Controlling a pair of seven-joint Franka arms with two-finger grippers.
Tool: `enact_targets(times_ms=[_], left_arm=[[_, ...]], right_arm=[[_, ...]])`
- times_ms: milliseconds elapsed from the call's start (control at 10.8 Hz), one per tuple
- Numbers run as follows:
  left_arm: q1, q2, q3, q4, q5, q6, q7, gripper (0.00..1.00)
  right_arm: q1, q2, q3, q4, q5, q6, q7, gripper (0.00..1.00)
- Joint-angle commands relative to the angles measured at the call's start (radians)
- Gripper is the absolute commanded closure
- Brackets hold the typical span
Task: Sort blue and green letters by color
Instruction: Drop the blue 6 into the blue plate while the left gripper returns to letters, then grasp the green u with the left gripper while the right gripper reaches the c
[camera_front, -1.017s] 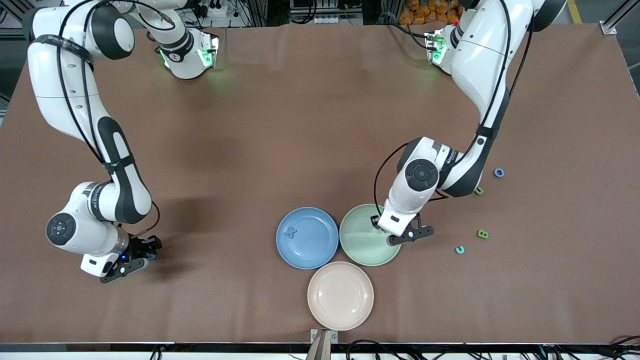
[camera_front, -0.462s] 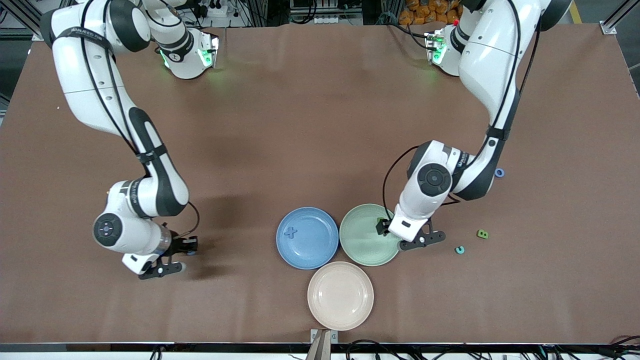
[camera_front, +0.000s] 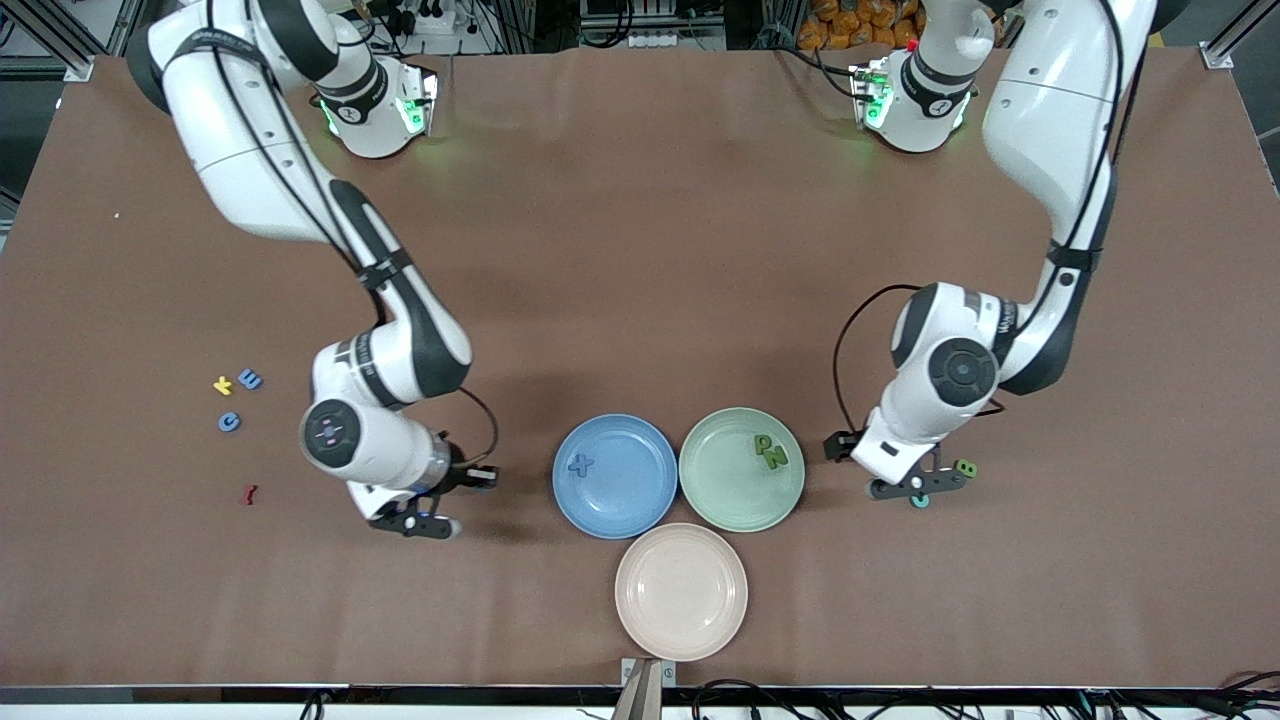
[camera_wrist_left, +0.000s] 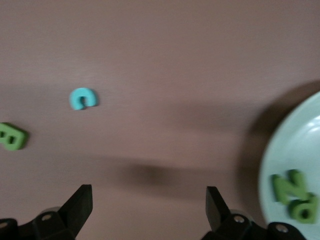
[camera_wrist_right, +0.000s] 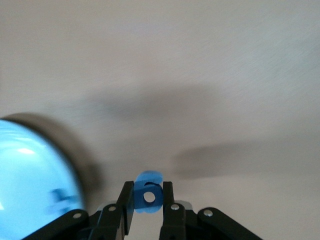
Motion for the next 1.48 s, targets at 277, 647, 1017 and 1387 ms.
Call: enact_targets(times_ms=[277, 647, 1017, 1387], left_arm=[[0.207, -0.135, -0.027, -0.266, 0.191, 0.071, 0.102, 0.0], [0.305, -0.174, -0.041, -0.363, 0.187, 0.127, 0.131, 0.0], [0.41, -0.209, -0.162, -0.459, 0.178, 0.209, 0.145, 0.0], [0.468, -0.217, -0.193, -0.557, 0.181, 0.345, 0.178, 0.0]], right_arm=[[0.163, 0.028, 0.003, 0.055, 0.031, 0.237, 0.601, 1.0], [0.192, 0.049, 0.003, 0.055, 0.029, 0.374, 0.7, 1.0], [0.2, 0.052, -0.003, 0.046, 0.011, 0.376, 0.68, 0.0], [0.113, 0.022, -0.008, -0.051, -0.058, 0.336, 0.459, 0.0]])
